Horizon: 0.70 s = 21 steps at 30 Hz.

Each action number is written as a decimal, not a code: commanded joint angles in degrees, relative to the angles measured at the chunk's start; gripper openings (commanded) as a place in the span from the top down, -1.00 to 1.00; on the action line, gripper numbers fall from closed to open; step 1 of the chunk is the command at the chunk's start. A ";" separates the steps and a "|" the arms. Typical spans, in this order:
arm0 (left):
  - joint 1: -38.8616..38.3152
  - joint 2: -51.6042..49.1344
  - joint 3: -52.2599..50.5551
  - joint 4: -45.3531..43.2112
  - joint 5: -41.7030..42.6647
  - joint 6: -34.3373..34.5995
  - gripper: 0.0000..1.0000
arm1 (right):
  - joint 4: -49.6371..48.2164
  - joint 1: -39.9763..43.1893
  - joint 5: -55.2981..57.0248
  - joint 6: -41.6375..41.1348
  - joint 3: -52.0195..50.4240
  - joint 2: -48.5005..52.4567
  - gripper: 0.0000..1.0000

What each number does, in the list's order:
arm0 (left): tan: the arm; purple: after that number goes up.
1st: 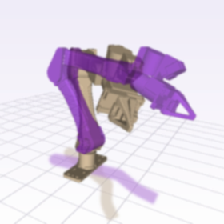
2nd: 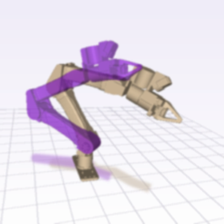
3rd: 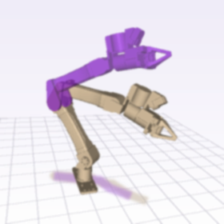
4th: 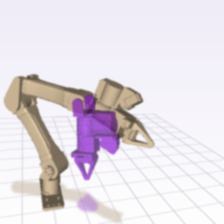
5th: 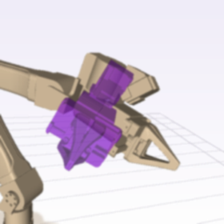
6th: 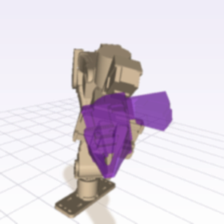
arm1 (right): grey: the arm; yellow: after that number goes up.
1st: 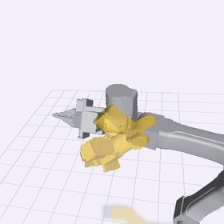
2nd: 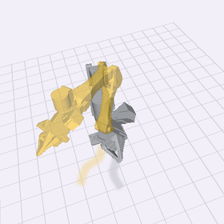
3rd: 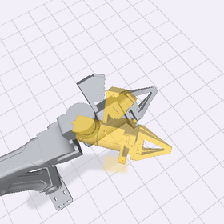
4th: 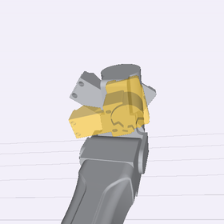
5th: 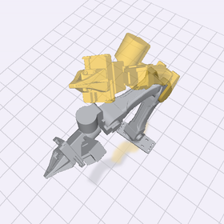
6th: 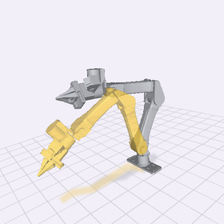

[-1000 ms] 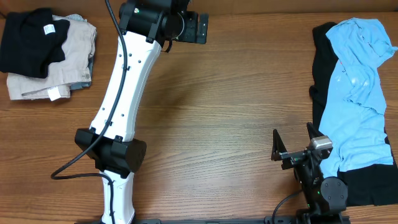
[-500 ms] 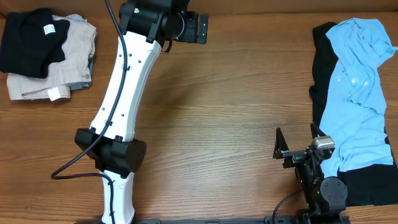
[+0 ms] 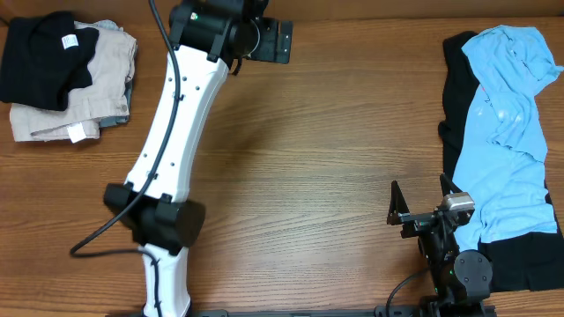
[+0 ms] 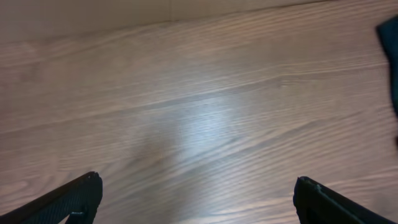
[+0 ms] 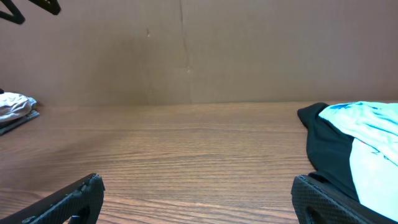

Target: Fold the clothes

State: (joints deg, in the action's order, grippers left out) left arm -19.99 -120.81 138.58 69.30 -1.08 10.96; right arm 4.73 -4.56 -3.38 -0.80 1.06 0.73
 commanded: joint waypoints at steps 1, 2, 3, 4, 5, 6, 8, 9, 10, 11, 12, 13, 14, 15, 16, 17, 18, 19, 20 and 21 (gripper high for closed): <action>2.23 12.44 -10.67 -7.56 -0.15 -7.37 -0.99 | -0.24 -0.20 0.79 0.20 -0.61 -0.57 -1.00; 3.56 17.09 -17.18 -12.44 3.02 -9.73 -1.00 | -0.24 -0.20 0.79 0.20 -0.59 -0.57 -1.00; 4.72 20.41 -22.05 -15.80 5.14 -10.67 -1.00 | -0.24 -0.20 0.79 0.20 -0.59 -0.57 -1.00; 6.08 23.93 -27.39 -19.28 7.21 -11.02 -0.99 | -0.24 -0.20 0.79 0.20 -0.61 -0.57 -1.00; 7.23 26.88 -31.95 -22.12 8.57 -10.99 -1.00 | -0.22 -0.20 0.79 0.20 -0.61 -0.57 -1.00; 8.70 30.47 -37.59 -25.40 10.14 -10.99 -0.99 | -0.24 -0.20 0.79 0.20 -0.61 -0.57 -1.00; 12.96 40.83 -53.79 -32.87 13.00 -10.97 -1.00 | -0.24 -0.20 0.79 0.20 -0.61 -0.57 -1.00; 15.82 48.02 -64.74 -37.18 14.19 -10.97 -0.99 | -0.22 -0.20 0.79 0.20 -0.61 -0.57 -1.00; 17.44 52.09 -70.88 -39.71 14.75 -10.97 -0.99 | -0.24 -0.20 0.79 0.20 -0.61 -0.57 -1.00; 18.67 55.39 -75.76 -41.88 15.21 -10.95 -1.00 | -0.22 -0.20 0.79 0.20 -0.61 -0.57 -1.00; 19.96 59.06 -81.18 -44.68 15.85 -10.97 -1.00 | -0.22 -0.20 0.79 0.20 -0.59 -0.57 -1.00; 21.27 63.36 -87.36 -47.84 16.22 -10.93 -1.00 | -0.22 -0.20 0.79 0.20 -0.61 -0.57 -1.00; 21.88 65.90 -90.90 -49.90 16.39 -10.84 -0.99 | -0.24 -0.20 0.79 0.20 -0.61 -0.57 -1.00; 22.67 69.96 -96.52 -52.85 16.48 -10.78 -1.00 | -0.24 -0.20 0.79 0.20 -0.61 -0.57 -1.00; 23.12 73.20 -100.89 -55.30 16.63 -10.82 -1.00 | -0.22 -0.20 0.79 0.20 -0.61 -0.57 -1.00; 23.47 76.52 -105.26 -57.96 16.61 -10.82 -1.00 | -0.24 -0.20 0.79 0.20 -0.61 -0.57 -1.00; 23.65 79.71 -109.46 -60.89 16.61 -10.86 -1.00 | -0.22 -0.20 0.79 0.20 -0.61 -0.57 -1.00; 23.67 82.60 -113.37 -64.00 16.61 -11.06 -0.99 | -0.22 -0.20 0.81 0.20 -0.61 -0.57 -1.00; 23.67 85.18 -116.87 -67.01 16.59 -11.06 -0.99 | -0.22 -0.20 0.79 0.20 -0.61 -0.57 -1.00; 23.67 88.02 -120.67 -70.42 16.59 -11.15 -1.00 | -0.22 -0.20 0.79 0.20 -0.61 -0.57 -1.00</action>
State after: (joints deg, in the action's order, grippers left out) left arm 3.33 -40.42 26.83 4.89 13.85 1.04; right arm 4.73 -4.56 -2.94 -0.80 1.06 0.64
